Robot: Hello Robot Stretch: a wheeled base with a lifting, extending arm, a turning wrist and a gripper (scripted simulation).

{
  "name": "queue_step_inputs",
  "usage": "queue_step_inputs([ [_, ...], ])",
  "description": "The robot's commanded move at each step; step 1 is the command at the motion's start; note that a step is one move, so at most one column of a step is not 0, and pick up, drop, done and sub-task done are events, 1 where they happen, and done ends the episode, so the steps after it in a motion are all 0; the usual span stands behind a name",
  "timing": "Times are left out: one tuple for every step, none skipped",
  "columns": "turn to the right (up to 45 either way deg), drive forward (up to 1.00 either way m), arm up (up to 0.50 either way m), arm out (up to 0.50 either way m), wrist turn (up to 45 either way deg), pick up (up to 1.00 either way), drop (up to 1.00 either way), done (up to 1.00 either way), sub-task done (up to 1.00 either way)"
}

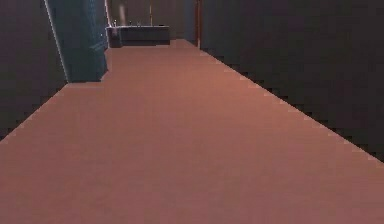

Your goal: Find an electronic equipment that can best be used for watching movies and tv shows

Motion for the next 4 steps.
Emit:
queue_step_inputs([
  [0.0, 1.00, 0.00, 0.00, 0.0, 0.00, 0.00, 0.00, 0.00],
  [0.0, 1.00, 0.00, 0.00, 0.0, 0.00, 0.00, 0.00, 0.00],
  [0.0, 1.00, 0.00, 0.00, 0.0, 0.00, 0.00, 0.00, 0.00],
  [0.0, 1.00, 0.00, 0.00, 0.0, 0.00, 0.00, 0.00, 0.00],
])
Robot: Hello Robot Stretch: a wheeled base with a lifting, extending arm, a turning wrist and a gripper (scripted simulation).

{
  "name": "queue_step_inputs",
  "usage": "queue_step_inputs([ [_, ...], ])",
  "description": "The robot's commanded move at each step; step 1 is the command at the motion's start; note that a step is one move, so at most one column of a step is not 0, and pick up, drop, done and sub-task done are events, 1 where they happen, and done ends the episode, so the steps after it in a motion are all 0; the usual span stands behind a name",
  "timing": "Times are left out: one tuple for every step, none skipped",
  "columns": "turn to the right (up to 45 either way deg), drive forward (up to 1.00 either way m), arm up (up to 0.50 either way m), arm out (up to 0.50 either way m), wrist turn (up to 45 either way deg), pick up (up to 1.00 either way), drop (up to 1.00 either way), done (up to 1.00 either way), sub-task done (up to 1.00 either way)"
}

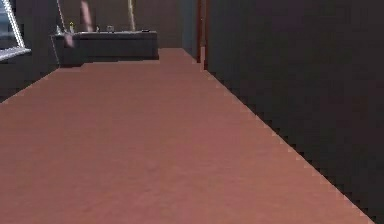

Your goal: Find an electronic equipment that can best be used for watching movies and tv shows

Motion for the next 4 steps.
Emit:
queue_step_inputs([
  [0.0, 1.00, 0.00, 0.00, 0.0, 0.00, 0.00, 0.00, 0.00],
  [0.0, 1.00, 0.00, 0.00, 0.0, 0.00, 0.00, 0.00, 0.00],
  [0.0, 1.00, 0.00, 0.00, 0.0, 0.00, 0.00, 0.00, 0.00],
  [0.0, 1.00, 0.00, 0.00, 0.0, 0.00, 0.00, 0.00, 0.00],
])
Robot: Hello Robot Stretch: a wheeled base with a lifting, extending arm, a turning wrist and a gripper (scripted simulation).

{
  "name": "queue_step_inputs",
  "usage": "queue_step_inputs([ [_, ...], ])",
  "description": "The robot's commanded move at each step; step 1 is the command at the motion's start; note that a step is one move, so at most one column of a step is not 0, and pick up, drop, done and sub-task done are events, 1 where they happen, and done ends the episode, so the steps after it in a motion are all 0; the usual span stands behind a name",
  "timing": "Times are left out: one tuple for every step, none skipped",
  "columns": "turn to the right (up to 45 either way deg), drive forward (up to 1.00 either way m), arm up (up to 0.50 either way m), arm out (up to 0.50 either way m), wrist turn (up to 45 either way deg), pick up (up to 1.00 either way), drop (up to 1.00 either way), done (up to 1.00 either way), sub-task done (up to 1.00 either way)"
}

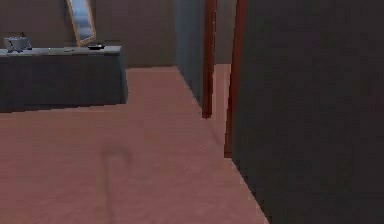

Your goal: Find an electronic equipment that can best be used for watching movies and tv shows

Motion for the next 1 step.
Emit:
queue_step_inputs([
  [0.0, 1.00, 0.00, 0.00, 0.0, 0.00, 0.00, 0.00, 0.00],
])
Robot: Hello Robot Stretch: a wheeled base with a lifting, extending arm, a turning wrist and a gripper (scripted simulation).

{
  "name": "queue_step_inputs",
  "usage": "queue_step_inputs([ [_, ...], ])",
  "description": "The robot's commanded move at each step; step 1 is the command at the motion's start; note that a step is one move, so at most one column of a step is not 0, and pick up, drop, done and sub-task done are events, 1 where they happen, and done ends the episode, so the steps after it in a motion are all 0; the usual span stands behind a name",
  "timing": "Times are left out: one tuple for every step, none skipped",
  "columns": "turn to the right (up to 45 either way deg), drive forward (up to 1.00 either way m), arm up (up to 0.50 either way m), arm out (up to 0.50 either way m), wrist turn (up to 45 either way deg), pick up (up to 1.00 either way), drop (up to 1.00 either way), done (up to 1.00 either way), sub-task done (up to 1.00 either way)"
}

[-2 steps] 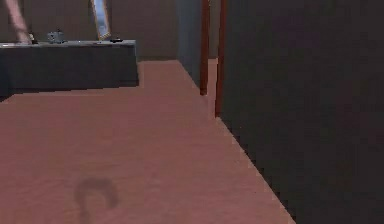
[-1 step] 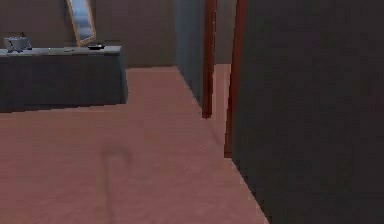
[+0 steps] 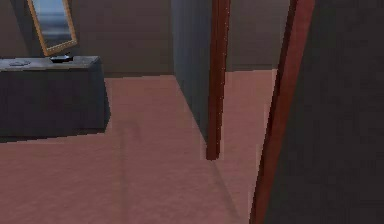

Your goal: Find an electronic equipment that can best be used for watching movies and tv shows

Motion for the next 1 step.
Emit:
queue_step_inputs([
  [-3.0, 0.00, 0.00, 0.00, 0.0, 0.00, 0.00, 0.00, 0.00],
])
